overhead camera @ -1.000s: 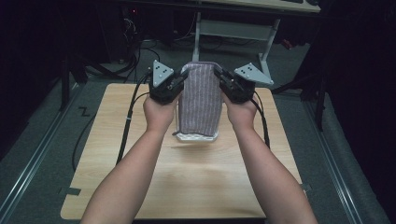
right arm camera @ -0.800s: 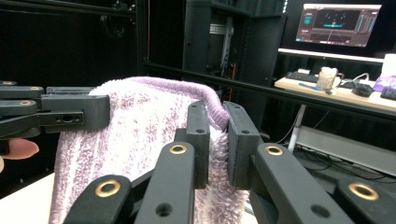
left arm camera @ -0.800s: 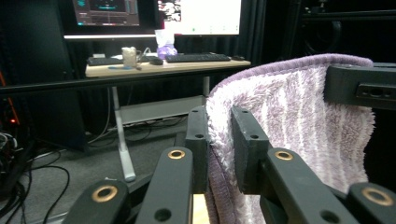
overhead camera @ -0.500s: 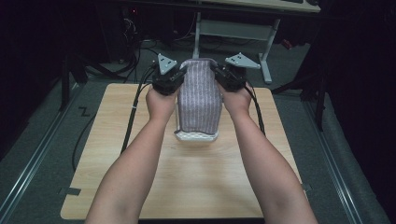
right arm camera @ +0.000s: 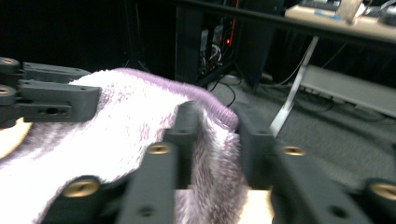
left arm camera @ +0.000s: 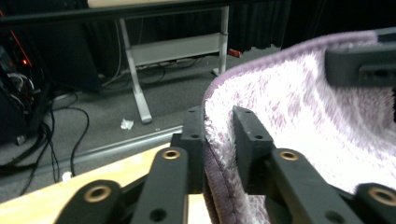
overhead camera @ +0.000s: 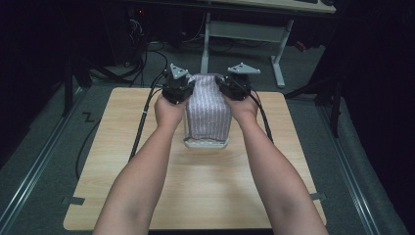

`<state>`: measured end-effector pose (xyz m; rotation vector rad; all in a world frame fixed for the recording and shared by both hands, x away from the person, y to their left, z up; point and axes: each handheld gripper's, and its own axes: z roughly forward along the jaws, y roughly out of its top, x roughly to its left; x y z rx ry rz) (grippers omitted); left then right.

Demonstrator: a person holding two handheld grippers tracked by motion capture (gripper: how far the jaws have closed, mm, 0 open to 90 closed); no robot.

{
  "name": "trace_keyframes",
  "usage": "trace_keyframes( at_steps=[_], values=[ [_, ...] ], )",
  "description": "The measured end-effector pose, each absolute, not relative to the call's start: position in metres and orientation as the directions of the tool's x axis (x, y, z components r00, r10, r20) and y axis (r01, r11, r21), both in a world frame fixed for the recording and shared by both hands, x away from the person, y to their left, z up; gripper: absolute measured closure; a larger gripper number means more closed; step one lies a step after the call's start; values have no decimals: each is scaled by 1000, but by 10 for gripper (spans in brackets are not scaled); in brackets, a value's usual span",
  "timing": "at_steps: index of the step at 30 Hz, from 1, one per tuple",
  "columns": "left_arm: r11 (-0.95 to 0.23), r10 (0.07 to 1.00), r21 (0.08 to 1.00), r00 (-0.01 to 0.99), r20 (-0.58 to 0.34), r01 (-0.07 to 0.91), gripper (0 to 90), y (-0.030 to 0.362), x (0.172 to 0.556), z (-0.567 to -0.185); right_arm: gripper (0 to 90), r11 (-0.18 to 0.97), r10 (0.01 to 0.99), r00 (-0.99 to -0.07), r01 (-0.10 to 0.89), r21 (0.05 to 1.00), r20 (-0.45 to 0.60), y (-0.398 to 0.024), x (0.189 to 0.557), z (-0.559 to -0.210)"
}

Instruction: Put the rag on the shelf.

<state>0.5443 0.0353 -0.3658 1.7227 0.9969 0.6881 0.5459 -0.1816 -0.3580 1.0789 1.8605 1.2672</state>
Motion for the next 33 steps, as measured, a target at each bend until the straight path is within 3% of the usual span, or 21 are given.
trace_keyframes(
  at_steps=[2, 4, 20, 33],
  values=[
    [-153, 860, 939, 509, -27, 307, 540, 36, 545, -365, 550, 190, 882, -469, 281, 941, -38, -181, 547, -360],
    [-153, 857, 943, 515, -23, 297, 500, 35, 543, -364, 530, 198, 882, -470, 280, 939, -46, -180, 546, -360],
    [-127, 849, 946, 525, -53, 299, 465, 34, 527, -362, 509, 190, 879, -475, 274, 943, -39, -189, 529, -353],
    [-143, 830, 958, 557, -21, 250, 438, 39, 494, -354, 483, 184, 867, -497, 249, 951, -37, -194, 500, -352]
  ],
)
